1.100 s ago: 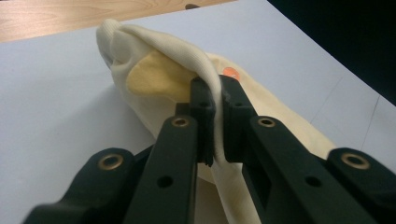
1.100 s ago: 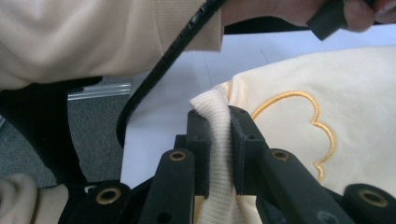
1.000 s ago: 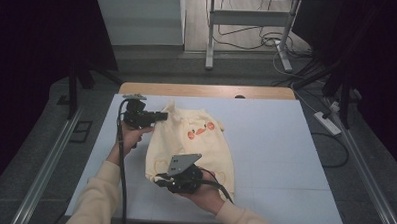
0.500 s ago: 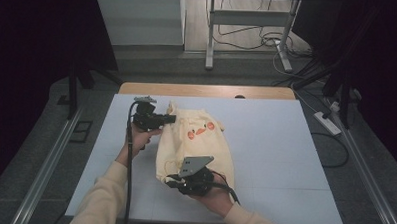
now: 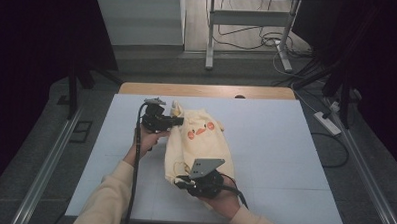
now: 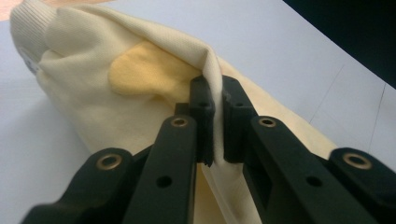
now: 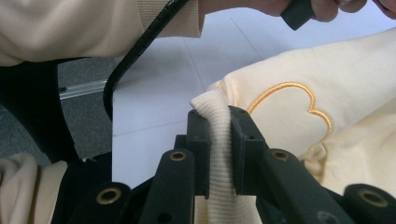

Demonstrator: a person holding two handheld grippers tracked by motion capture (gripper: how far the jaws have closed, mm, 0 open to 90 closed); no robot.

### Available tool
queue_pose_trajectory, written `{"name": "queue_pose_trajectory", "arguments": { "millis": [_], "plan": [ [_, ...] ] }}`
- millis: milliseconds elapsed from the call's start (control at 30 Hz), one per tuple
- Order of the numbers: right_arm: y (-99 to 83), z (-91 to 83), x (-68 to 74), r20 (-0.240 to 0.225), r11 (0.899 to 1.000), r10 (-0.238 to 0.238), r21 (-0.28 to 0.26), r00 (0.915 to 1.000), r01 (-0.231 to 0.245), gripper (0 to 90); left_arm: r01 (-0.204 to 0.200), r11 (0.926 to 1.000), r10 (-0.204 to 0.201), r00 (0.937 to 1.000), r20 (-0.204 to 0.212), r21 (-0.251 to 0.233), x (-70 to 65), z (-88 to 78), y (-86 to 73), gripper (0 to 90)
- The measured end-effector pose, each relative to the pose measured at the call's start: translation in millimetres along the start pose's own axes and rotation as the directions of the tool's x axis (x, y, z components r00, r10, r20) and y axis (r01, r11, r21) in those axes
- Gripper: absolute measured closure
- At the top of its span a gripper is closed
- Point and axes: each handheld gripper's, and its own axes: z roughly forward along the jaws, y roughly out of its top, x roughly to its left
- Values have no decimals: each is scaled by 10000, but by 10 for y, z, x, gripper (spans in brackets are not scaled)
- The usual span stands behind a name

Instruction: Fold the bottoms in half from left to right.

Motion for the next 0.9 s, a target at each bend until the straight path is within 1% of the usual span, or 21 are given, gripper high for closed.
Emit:
{"name": "queue_pose_trajectory", "arguments": {
  "millis": [267, 400, 633, 900],
  "plan": [
    [-104, -69, -41, 120, 9994, 335, 116, 9994, -336, 792, -102, 9999, 101, 9999, 81, 72, -44, 100, 20, 841],
    [-145, -102, -58, 186, 9989, 427, 179, 9989, -431, 793, -122, 9998, 121, 9998, 133, 128, -62, 150, 25, 841],
    [-223, -168, -86, 277, 9978, 639, 172, 9976, -644, 793, -190, 9997, 187, 9997, 168, 151, -96, 194, 32, 839],
    [-275, -214, -104, 340, 9952, 891, 383, 9954, -904, 793, -282, 9994, 278, 9994, 200, 205, -133, 238, 41, 838]
  ]
}}
